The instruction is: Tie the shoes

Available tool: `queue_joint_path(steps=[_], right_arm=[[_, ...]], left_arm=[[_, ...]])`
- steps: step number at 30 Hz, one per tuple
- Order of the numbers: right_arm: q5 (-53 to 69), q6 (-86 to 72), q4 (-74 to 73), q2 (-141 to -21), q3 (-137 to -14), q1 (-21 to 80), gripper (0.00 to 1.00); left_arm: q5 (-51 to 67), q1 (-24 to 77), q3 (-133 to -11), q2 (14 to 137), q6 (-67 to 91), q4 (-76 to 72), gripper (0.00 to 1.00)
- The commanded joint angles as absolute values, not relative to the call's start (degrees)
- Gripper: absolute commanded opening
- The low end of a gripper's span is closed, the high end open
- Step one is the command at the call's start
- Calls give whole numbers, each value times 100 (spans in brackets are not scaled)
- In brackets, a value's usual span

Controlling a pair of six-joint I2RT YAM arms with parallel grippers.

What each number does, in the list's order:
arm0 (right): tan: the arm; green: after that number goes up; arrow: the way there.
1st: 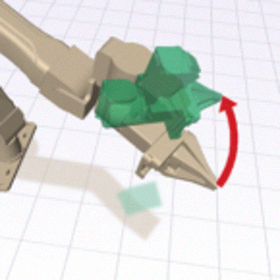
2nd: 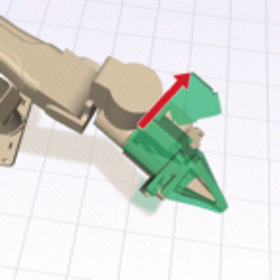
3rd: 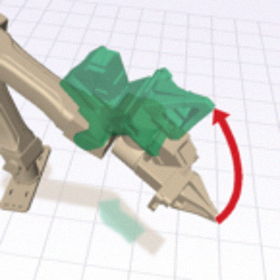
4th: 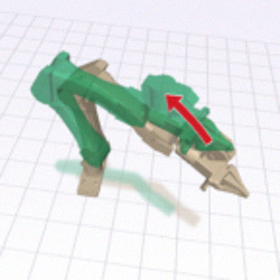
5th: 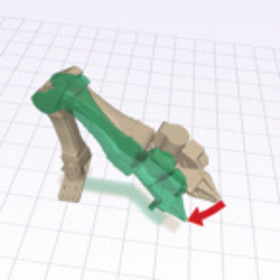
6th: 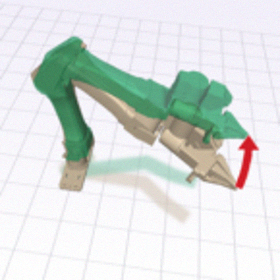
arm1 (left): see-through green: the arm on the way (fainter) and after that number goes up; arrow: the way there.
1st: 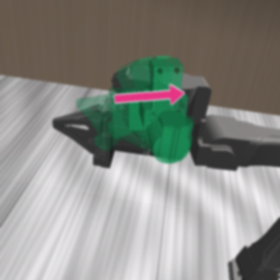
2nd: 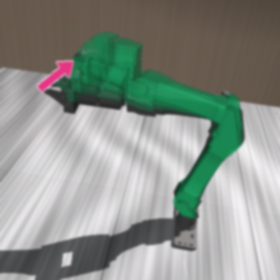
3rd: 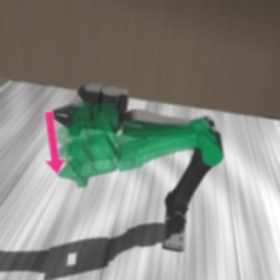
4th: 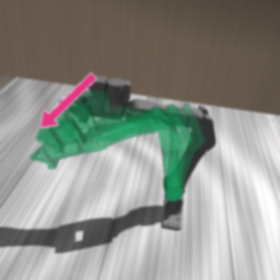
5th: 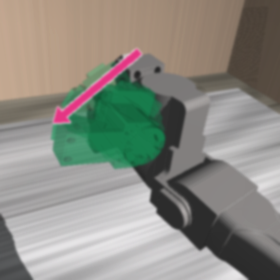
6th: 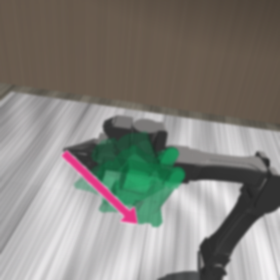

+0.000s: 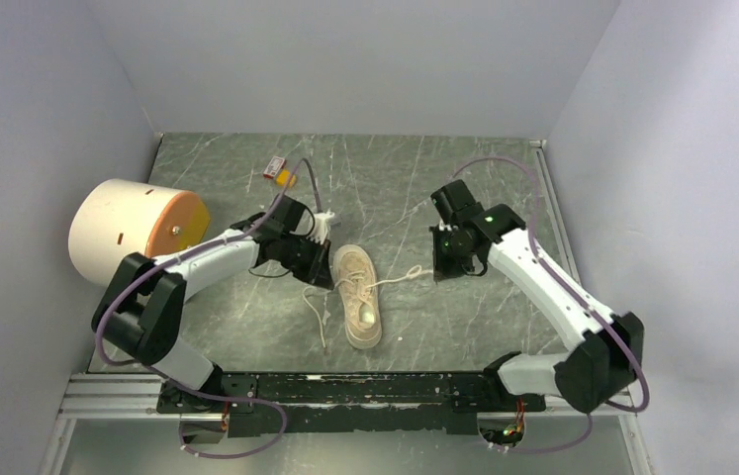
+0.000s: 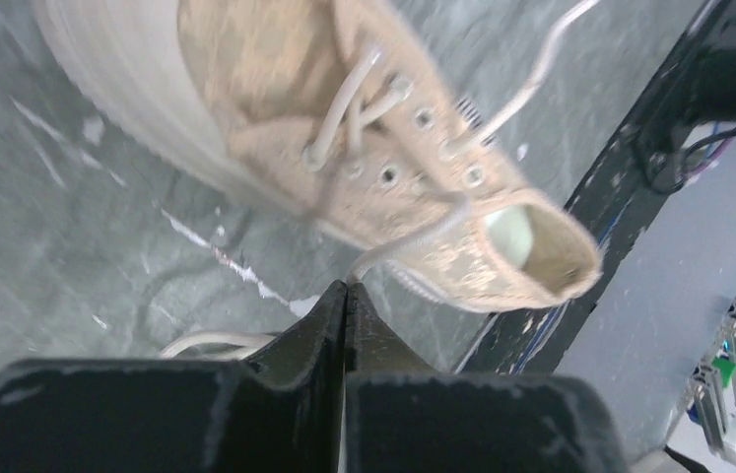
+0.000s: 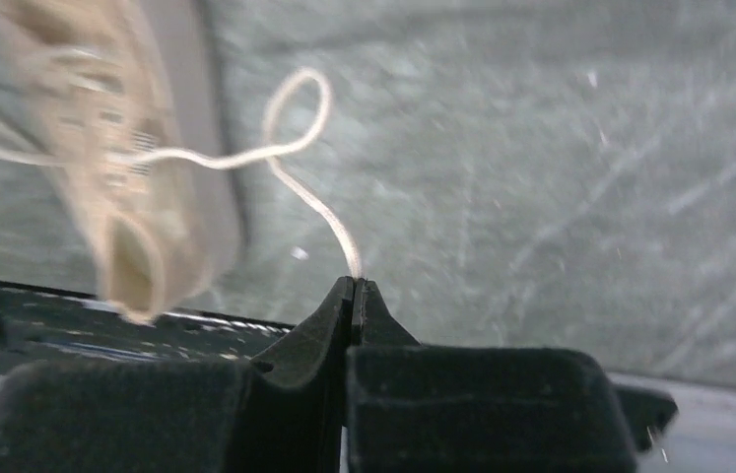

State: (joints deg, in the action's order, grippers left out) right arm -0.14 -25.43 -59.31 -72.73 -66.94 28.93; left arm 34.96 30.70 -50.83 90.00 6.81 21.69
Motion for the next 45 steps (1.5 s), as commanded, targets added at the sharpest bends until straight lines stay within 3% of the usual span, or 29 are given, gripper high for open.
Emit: queue_joint_path(steps=[1, 6, 8, 9, 10, 11, 13, 16, 20, 29, 33, 37, 43, 45], right_arm=[[-604, -2943, -7279, -7787, -6230, 2821, 0], [-1832, -3679, -6760, -7845, -6267, 2790, 0], [-2470, -3839, -5496, -7297, -5965, 2813, 24], [-2192, -3553, -4491, -6667, -5498, 2820, 49], [-1831, -3185, -3339, -6210, -5017, 2795, 64], [-1481, -2862, -2429, -5827, -4559, 2787, 74], [-877, -2045, -1497, -5514, -4069, 2777, 77], [-274, -954, -1621, -5694, -4191, 2778, 72], [1848, 1058, -1726, -6127, -4065, 2825, 63], [2794, 3243, -1499, -7635, -4258, 3092, 62], [2980, 3629, -1240, -8083, -4274, 3181, 57], [2584, 3474, -792, -8443, -4113, 3198, 37], [2597, 2929, -35, -7871, -3740, 3195, 0], [2863, 2783, -24, -7644, -3718, 3195, 0]], left_arm=[[3511, 3120, -5588, 8637, 853, 2293, 5], [3652, 3120, -5713, 8665, 1020, 2279, 5], [3725, 3120, -5681, 8706, 1045, 2241, 5], [3730, 3125, -5644, 8723, 1058, 2214, 5], [3708, 3116, -5621, 8729, 1075, 2218, 5], [3710, 3121, -5629, 8731, 1074, 2254, 5], [3732, 3122, -5640, 8670, 1097, 2265, 5], [3730, 3120, -5610, 8529, 1218, 2180, 5], [3789, 3120, -5614, 8403, 1309, 2182, 5], [3823, 3120, -5688, 8282, 1360, 2309, 5], [3907, 3121, -5660, 8236, 1545, 2171, 5], [4098, 3129, -5654, 8251, 1643, 2123, 5], [4426, 3146, -5601, 8281, 1717, 1994, 5], [4571, 3142, -5546, 8292, 1896, 1769, 5]])
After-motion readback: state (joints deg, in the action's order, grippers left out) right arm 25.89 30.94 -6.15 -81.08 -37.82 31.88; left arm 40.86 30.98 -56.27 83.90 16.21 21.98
